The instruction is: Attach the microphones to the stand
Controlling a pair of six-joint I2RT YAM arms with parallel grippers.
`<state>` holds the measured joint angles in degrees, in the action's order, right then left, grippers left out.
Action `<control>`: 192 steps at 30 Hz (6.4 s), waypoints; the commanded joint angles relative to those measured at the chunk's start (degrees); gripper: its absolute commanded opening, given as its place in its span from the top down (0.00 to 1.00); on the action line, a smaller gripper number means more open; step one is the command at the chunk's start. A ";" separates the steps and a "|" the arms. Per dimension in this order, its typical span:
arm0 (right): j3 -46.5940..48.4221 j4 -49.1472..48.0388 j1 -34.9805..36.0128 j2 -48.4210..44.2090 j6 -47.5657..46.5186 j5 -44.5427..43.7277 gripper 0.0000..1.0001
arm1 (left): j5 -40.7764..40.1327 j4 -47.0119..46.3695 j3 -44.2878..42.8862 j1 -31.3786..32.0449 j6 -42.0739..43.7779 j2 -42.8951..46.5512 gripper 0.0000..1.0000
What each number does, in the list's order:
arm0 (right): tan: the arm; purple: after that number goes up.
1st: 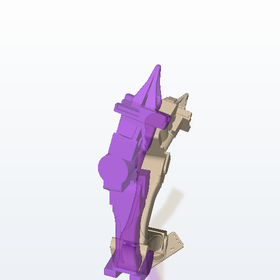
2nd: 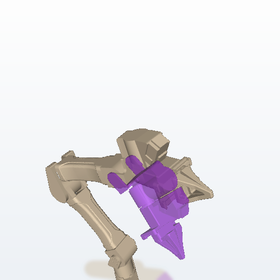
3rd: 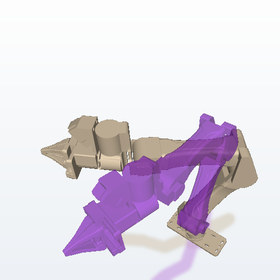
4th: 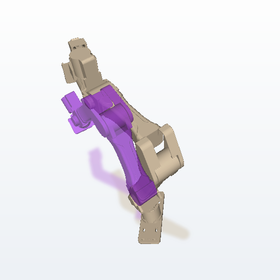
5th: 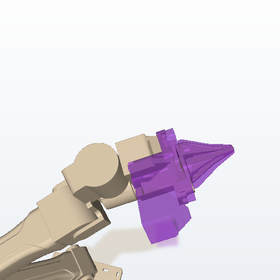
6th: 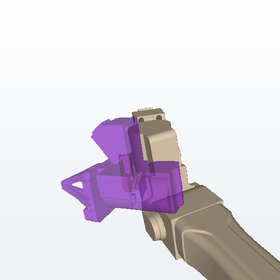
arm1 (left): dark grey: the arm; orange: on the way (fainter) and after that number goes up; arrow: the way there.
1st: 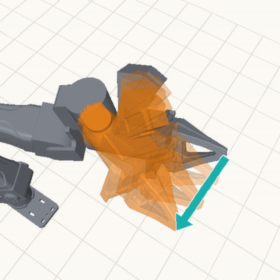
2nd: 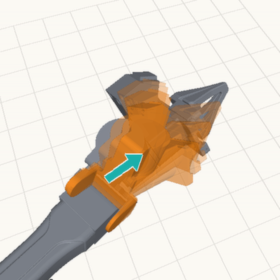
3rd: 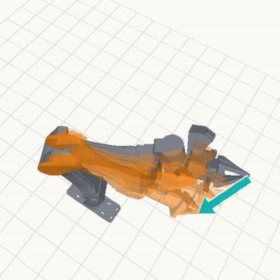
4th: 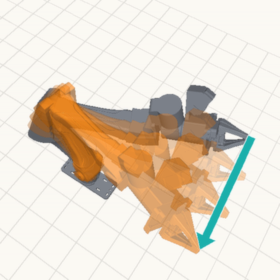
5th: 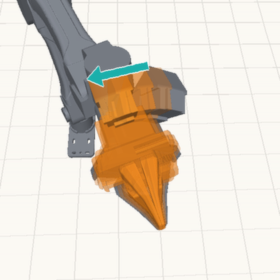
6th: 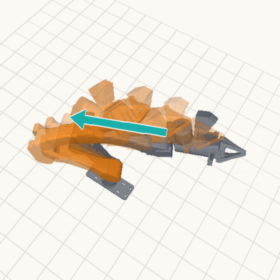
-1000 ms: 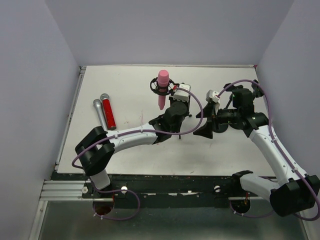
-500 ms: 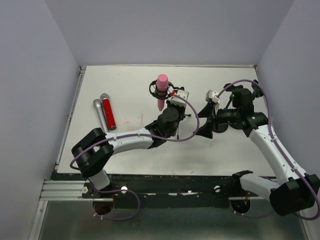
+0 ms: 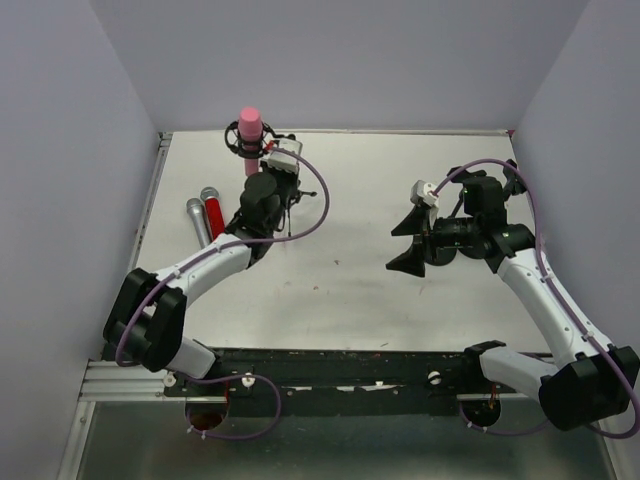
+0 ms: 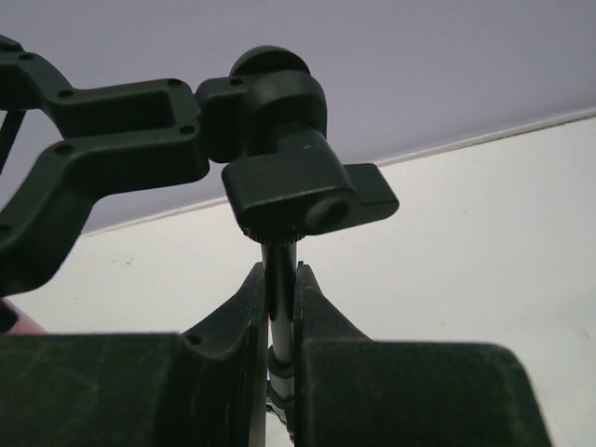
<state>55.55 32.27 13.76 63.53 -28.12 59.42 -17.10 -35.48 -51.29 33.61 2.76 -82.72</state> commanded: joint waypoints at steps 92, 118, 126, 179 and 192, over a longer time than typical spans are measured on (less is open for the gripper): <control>23.12 15.37 -22.46 -7.45 15.12 -28.21 0.00 | 36.88 41.90 18.06 -26.84 -17.97 62.94 0.01; 22.06 10.71 -22.55 2.13 9.75 -28.39 0.51 | 36.53 42.16 17.98 -26.75 -18.15 62.76 0.01; 22.59 10.44 -22.55 2.66 13.17 -32.79 0.46 | 36.35 42.25 17.98 -26.66 -17.97 62.59 0.01; 54.75 49.03 -17.71 30.34 -43.77 -13.10 0.28 | 35.38 42.17 18.06 -26.84 -17.71 62.06 0.01; 56.16 49.03 -16.31 30.43 -43.69 -16.00 0.74 | 35.47 42.16 18.06 -26.84 -17.71 61.98 0.01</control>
<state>109.67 76.47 -3.62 93.38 -71.46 44.73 19.49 6.35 -32.99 6.61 -15.62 -20.49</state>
